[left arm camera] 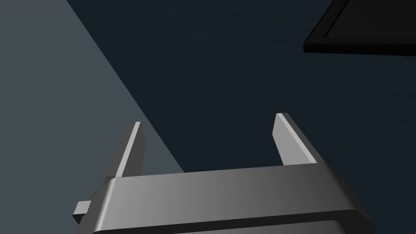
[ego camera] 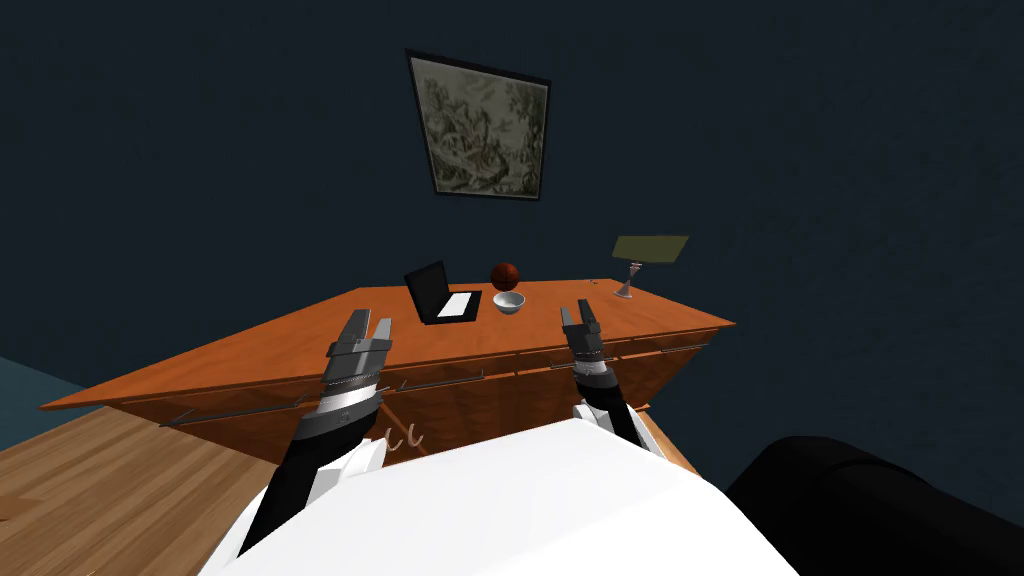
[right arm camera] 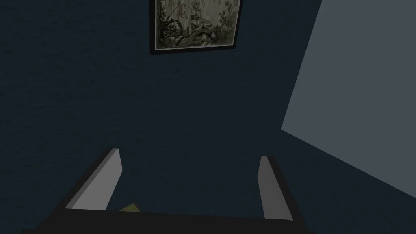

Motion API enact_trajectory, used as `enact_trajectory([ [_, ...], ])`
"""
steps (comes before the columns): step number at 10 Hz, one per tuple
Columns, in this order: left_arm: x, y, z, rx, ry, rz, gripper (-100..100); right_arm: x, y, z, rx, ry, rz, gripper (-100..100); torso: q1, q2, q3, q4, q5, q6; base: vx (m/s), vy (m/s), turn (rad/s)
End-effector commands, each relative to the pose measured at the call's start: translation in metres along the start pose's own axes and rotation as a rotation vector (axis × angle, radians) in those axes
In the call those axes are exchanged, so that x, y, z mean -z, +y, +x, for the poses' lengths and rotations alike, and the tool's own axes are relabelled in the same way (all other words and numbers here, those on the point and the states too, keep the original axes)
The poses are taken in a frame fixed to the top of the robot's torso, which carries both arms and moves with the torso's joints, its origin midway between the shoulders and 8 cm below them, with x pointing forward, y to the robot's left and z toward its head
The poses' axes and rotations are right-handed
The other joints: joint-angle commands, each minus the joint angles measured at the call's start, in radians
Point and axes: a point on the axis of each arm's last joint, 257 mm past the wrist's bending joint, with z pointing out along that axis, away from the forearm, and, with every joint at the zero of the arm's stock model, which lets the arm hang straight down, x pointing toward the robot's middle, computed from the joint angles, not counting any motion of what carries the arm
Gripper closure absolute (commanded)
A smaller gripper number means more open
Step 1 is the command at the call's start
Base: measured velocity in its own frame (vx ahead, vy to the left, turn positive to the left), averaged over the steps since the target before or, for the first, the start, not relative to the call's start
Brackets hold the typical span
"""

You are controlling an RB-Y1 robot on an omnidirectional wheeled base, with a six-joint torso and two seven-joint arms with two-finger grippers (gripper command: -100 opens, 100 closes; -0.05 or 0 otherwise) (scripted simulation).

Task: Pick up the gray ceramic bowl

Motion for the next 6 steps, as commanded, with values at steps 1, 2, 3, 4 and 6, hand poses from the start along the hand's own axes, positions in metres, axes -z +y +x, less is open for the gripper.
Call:
enact_trajectory([
  [1,0.000,0.000,0.000,0.000,0.000,0.000,0,0.003,-0.006,0.003,0.028,0.047,0.016,-100,0.000,0.000,0.000,0.000,0.000,0.000,-0.072,-0.001,-0.005],
  [2,0.000,0.000,0.000,0.000,0.000,0.000,0,0.004,-0.010,0.004,0.045,0.074,0.026,-100,0.000,0.004,0.002,0.001,0.000,0.000,-0.129,-0.007,0.005],
  [3,0.000,0.000,0.000,0.000,0.000,0.000,0,0.006,-0.014,0.005,0.067,0.104,0.037,-100,-0.001,0.007,0.004,0.001,0.000,0.000,-0.122,-0.013,0.021],
  [4,0.000,0.000,0.000,0.000,0.000,0.000,0,0.008,-0.019,0.006,0.091,0.133,0.049,-100,-0.001,0.008,0.005,0.002,0.000,0.000,-0.096,-0.014,0.032],
  [6,0.000,0.000,0.000,0.000,0.000,0.000,0,0.011,-0.025,0.008,0.124,0.184,0.064,-100,-0.001,0.004,0.003,0.001,0.000,0.000,-0.041,0.002,0.019],
])
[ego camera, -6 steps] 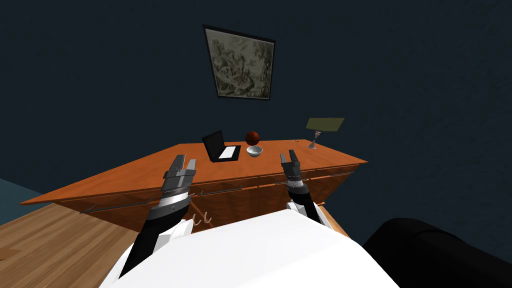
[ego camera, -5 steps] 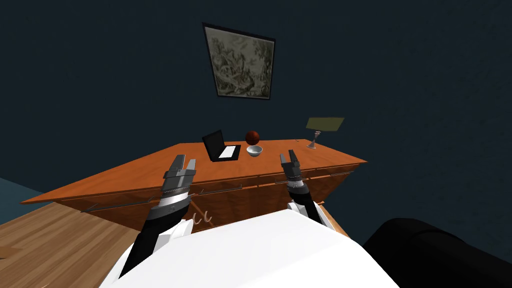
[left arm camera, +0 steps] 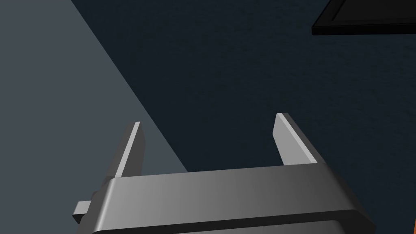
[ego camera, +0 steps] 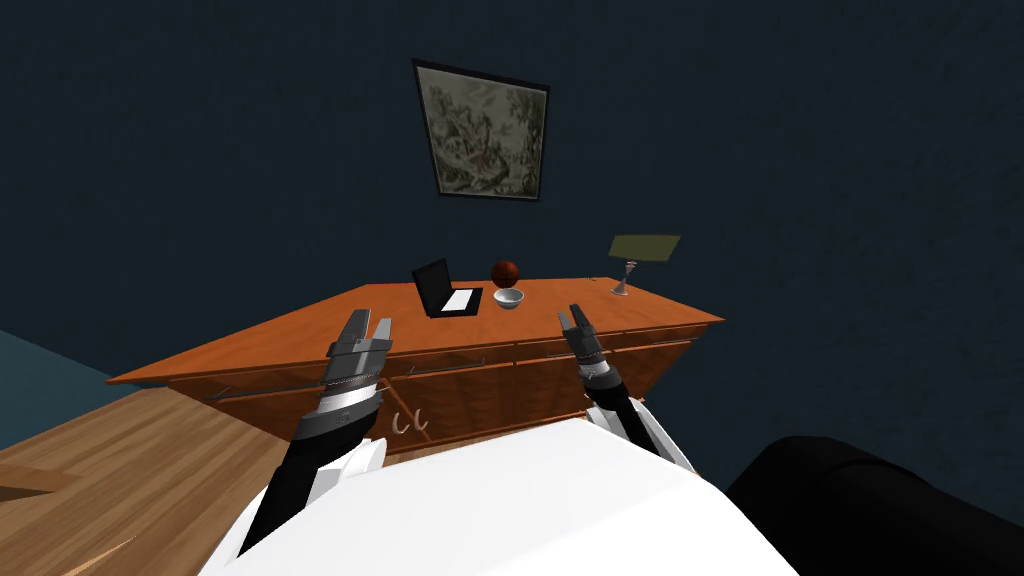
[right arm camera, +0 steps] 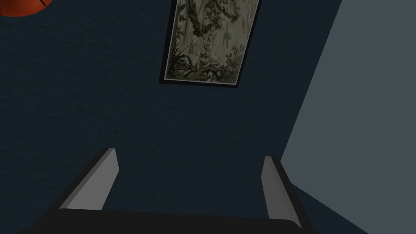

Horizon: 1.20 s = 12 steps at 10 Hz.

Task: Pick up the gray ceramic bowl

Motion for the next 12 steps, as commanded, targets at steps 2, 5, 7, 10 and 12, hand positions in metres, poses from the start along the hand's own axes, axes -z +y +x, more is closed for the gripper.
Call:
enact_trajectory([
  [2,0.000,0.000,0.000,0.000,0.000,0.000,0,0.003,-0.010,0.003,0.050,0.066,0.022,-100,0.000,-0.001,-0.001,0.000,0.000,0.000,-0.028,0.002,0.021],
  [5,0.000,0.000,0.000,0.000,0.000,0.000,0,0.006,-0.018,0.005,0.092,0.127,0.038,-100,0.000,-0.001,0.000,0.000,0.000,0.000,-0.035,0.000,0.026],
  [7,0.000,0.000,0.000,0.000,0.000,0.000,0,0.010,-0.025,0.006,0.134,0.182,0.054,-100,0.000,-0.001,0.000,0.000,0.000,0.000,-0.033,-0.003,0.038],
  [10,0.000,0.000,0.000,0.000,0.000,0.000,0,0.017,-0.042,0.004,0.220,0.272,0.086,-100,0.000,-0.001,-0.001,0.000,0.000,0.000,-0.029,0.004,0.051],
  [12,0.000,0.000,0.000,0.000,0.000,0.000,0,0.020,-0.052,0.003,0.272,0.331,0.102,-100,0.000,-0.001,-0.001,0.000,0.000,0.000,-0.028,0.004,0.055],
])
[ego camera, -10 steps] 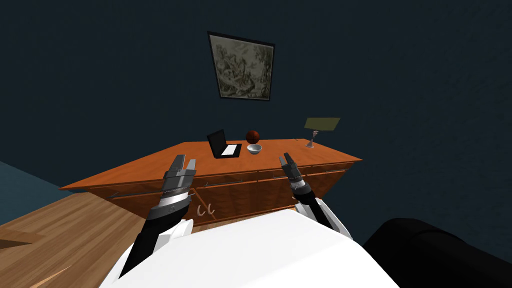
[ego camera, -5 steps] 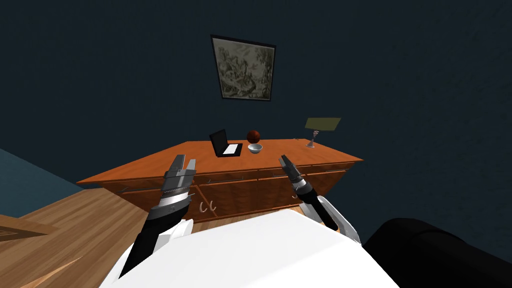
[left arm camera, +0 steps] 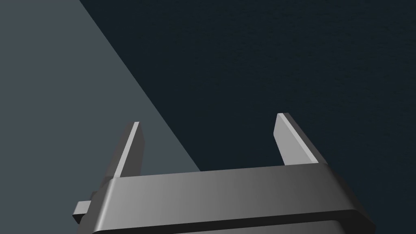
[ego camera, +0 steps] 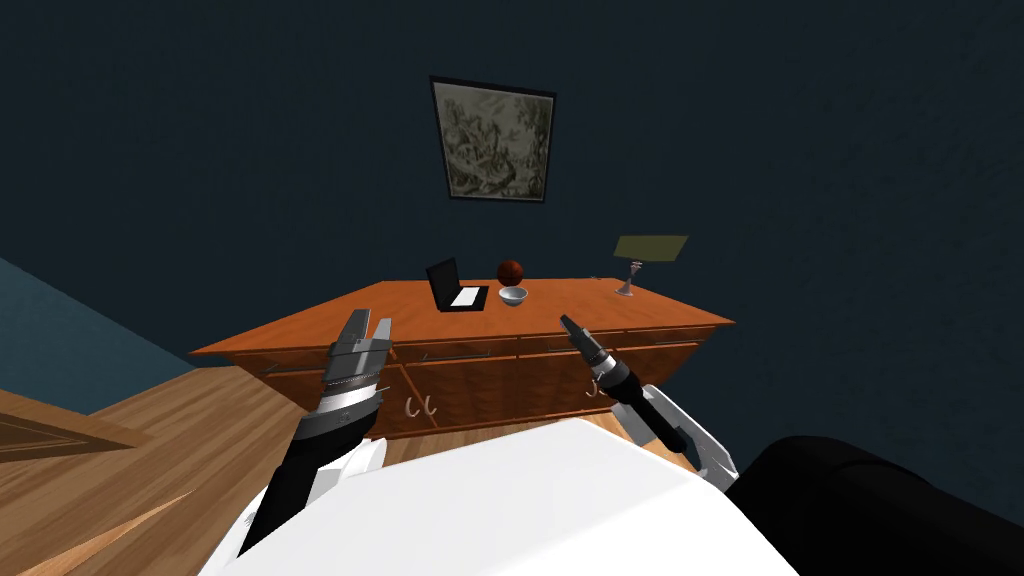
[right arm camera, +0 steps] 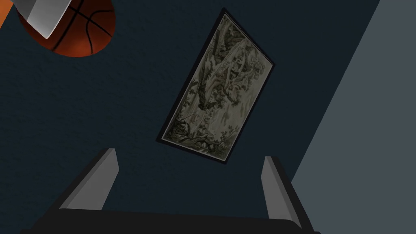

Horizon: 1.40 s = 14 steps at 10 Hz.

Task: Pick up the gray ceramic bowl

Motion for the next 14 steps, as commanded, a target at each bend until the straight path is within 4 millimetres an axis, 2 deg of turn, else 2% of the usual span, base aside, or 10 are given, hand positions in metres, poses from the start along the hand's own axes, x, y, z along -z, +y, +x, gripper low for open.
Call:
enact_trajectory([
  [1,0.000,0.000,0.000,0.000,0.000,0.000,0,0.001,-0.005,0.002,0.035,0.046,0.006,-100,0.000,0.000,0.000,0.000,0.000,0.000,-0.028,0.003,0.033],
  [2,0.000,0.000,0.000,0.000,0.000,0.000,0,0.004,-0.015,0.001,0.077,0.077,0.025,-100,0.000,0.000,0.000,0.000,0.000,0.000,-0.030,0.009,0.085],
  [4,0.000,0.000,0.000,0.000,0.000,0.000,0,0.004,-0.015,0.003,0.096,0.117,0.021,-100,0.000,0.000,0.000,0.000,0.000,0.000,-0.015,0.006,0.014],
  [5,0.000,0.000,0.000,0.000,0.000,0.000,0,0.007,-0.025,0.001,0.144,0.154,0.040,-100,0.000,-0.001,-0.001,0.000,0.000,0.000,-0.012,0.010,0.089],
  [6,0.000,0.000,0.000,0.000,0.000,0.000,0,0.007,-0.025,0.003,0.157,0.181,0.036,-100,0.000,-0.001,-0.001,0.000,0.000,0.000,-0.014,0.008,0.057],
  [7,0.000,0.000,0.000,0.000,0.000,0.000,0,0.011,-0.037,0.000,0.204,0.213,0.056,-100,0.000,-0.001,-0.001,0.000,0.000,0.000,-0.018,0.014,0.081],
  [9,0.000,0.000,0.000,0.000,0.000,0.000,0,0.011,-0.036,0.001,0.223,0.250,0.051,-100,0.001,-0.001,-0.001,0.000,0.000,0.000,-0.012,0.008,0.028],
  [11,0.000,0.000,0.000,0.000,0.000,0.000,0,0.015,-0.048,-0.002,0.290,0.316,0.065,-100,0.001,-0.001,-0.001,0.000,0.000,0.000,-0.012,0.014,0.085],
  [12,0.000,0.000,0.000,0.000,0.000,0.000,0,0.019,-0.060,-0.007,0.340,0.349,0.085,-100,0.001,-0.002,-0.001,0.000,0.000,0.000,-0.012,0.021,0.115],
  [14,0.000,0.000,0.000,0.000,0.000,0.000,0,0.018,-0.059,-0.006,0.360,0.385,0.079,-100,0.001,-0.002,-0.001,0.000,0.000,0.000,-0.006,0.012,0.021],
])
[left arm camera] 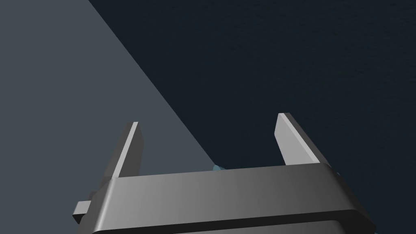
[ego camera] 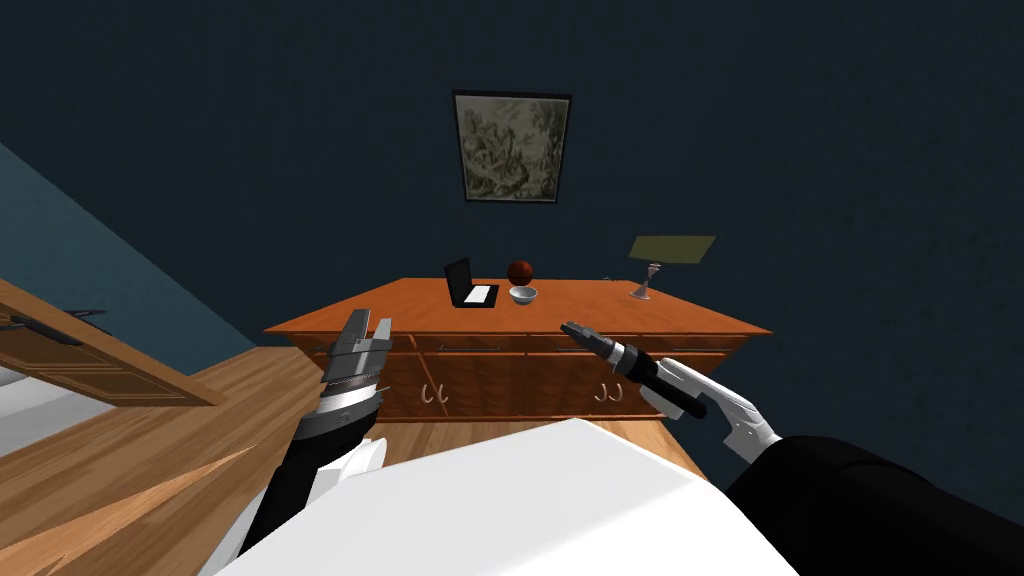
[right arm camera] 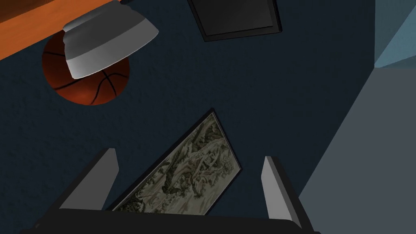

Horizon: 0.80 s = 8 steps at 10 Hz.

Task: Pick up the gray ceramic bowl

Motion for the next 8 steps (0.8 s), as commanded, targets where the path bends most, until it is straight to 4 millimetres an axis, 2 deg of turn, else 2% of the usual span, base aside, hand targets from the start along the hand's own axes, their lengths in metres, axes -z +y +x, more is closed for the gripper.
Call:
enact_trajectory([
  [1,0.000,0.000,0.000,0.000,0.000,0.000,0,0.004,-0.014,0.001,0.060,0.052,0.020,-100,0.000,0.000,0.000,0.000,0.000,0.000,-0.009,0.018,0.116],
  [2,0.000,0.000,0.000,0.000,0.000,0.000,0,0.004,-0.013,0.001,0.077,0.076,0.014,-100,0.000,0.000,0.000,0.000,0.000,-0.001,-0.007,0.015,0.079],
  [3,0.000,0.000,0.000,0.000,0.000,0.000,0,0.009,-0.027,0.000,0.126,0.114,0.035,-100,0.000,0.000,0.000,0.000,0.000,0.000,-0.009,0.030,0.141],
  [5,0.000,0.000,0.000,0.000,0.000,0.000,0,0.008,-0.026,0.000,0.150,0.146,0.027,-100,0.001,0.000,0.000,0.000,0.000,0.000,-0.003,0.015,0.023],
  [6,0.000,0.000,0.000,0.000,0.000,0.000,0,0.013,-0.040,-0.001,0.205,0.191,0.046,-100,0.000,0.000,0.000,0.000,0.000,0.000,-0.004,0.023,0.112],
  [7,0.000,0.000,0.000,0.000,0.000,0.000,0,0.012,-0.040,-0.002,0.223,0.214,0.040,-100,0.001,0.000,0.000,0.000,0.000,-0.001,-0.002,0.022,0.096],
  [8,0.000,0.000,0.000,0.000,0.000,0.000,0,0.018,-0.054,-0.003,0.274,0.254,0.061,-100,0.001,0.000,0.000,0.000,0.000,0.000,-0.006,0.034,0.168],
])
